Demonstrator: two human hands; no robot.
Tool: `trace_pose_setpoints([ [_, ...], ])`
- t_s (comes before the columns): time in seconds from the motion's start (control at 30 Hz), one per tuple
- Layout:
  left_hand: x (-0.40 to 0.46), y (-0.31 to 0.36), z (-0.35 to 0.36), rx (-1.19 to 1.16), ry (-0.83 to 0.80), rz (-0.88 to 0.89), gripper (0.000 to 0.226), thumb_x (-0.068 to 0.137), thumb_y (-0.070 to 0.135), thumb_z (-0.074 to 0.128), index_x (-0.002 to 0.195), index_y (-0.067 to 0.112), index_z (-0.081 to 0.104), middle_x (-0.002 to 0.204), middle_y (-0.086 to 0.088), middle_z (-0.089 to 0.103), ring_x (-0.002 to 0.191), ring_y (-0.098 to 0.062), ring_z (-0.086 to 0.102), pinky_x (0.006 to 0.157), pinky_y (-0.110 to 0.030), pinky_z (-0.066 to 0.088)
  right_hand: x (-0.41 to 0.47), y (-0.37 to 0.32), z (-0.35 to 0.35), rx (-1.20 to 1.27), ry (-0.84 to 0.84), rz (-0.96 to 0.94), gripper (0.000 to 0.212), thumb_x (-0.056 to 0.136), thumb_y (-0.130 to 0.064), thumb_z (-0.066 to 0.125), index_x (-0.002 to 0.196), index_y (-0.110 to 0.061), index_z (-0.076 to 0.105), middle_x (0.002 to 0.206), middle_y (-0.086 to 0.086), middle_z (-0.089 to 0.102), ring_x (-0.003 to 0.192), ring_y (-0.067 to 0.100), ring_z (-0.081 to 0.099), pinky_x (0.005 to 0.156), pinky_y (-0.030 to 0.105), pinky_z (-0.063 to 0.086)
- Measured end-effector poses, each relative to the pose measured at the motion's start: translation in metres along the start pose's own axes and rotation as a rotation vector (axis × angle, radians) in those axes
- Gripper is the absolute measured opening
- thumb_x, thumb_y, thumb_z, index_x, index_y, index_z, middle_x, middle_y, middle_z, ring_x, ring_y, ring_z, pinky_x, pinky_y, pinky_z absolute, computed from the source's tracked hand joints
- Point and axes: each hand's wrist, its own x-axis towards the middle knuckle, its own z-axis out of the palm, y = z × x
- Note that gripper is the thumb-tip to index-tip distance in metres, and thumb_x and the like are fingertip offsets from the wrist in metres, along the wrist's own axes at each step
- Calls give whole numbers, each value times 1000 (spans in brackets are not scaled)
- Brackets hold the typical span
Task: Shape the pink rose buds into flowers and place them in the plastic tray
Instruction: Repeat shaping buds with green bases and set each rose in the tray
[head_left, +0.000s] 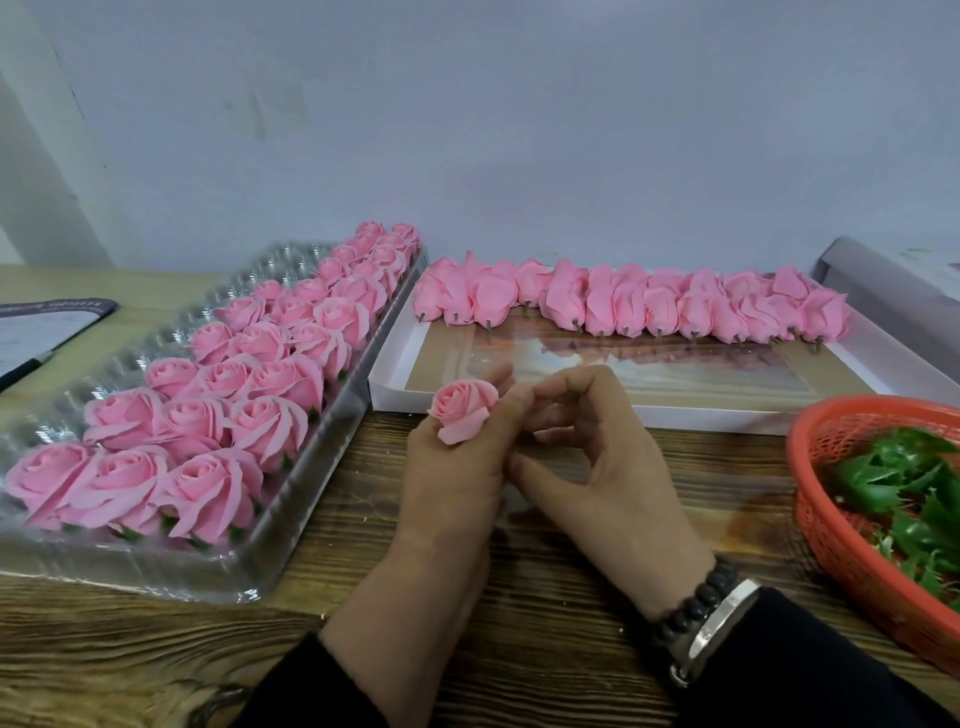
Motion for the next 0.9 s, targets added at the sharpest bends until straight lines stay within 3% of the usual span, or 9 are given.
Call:
trace_pose_setpoints([
  [0.13,-3,-2,2,-47,-45,-72,52,60,26,69,110,13,63,89,-5,74,82,-16,70,64,-23,56,-1,1,-1,1,-12,39,30,62,-20,67,86,-34,56,82,-10,64,78,6,61,75,21,50],
  [0.27,-2,-6,2,-93,-65,-89,59,57,25,72,112,5,62,96,-9,72,91,-20,69,84,-30,55,0,0,-1,-48,-63,39,27,64,-22,64,90,-27,59,87,-6,67,85,9,64,81,32,53],
  [0.33,-1,-7,2,-88,-95,-99,58,59,23,72,112,2,62,99,-11,70,95,-21,67,89,-32,53,0,-1,-1,-66,-45,26,27,63,-21,63,89,-26,58,86,-6,67,85,9,64,80,30,53],
  [0.4,-2,-7,1,-57,-146,-92,49,59,25,72,103,4,66,96,-11,70,93,-21,66,83,-29,54,0,-1,-2,-76,-12,13,27,63,-18,64,88,-26,58,86,-10,67,81,4,64,76,22,52],
  [0.5,-5,-1,0,44,-184,-85,50,62,23,72,105,0,63,97,-18,69,87,-21,67,69,-25,55,0,1,-3,-118,23,14,34,65,-9,70,86,-30,56,85,-15,66,78,4,63,69,18,50],
  [0.6,-4,4,-1,235,-78,-47,70,63,16,77,126,11,46,112,-18,63,95,-21,66,78,-32,55,0,3,-4,-156,33,36,32,64,-11,74,83,-30,56,83,-15,67,78,1,62,68,14,48],
  [0.67,-3,7,-2,449,-19,23,79,59,25,86,126,27,43,115,-11,57,99,-22,63,84,-39,55,1,3,-6,-170,53,53,29,62,-18,75,82,-27,56,78,-10,67,74,2,61,65,13,47],
  [0.8,-2,9,-5,736,-101,259,37,71,26,76,102,27,56,102,-15,58,85,-21,61,77,-33,53,1,5,-8,-201,39,61,29,62,-21,75,82,-27,55,80,-8,66,76,4,60,66,14,46],
  [0.9,-1,13,-8,783,-139,296,19,68,29,67,86,23,61,91,-17,61,79,-24,60,71,-31,51,-1,6,-9,-275,12,21,36,65,-14,75,82,-35,52,81,-11,63,79,-2,57,67,7,42],
])
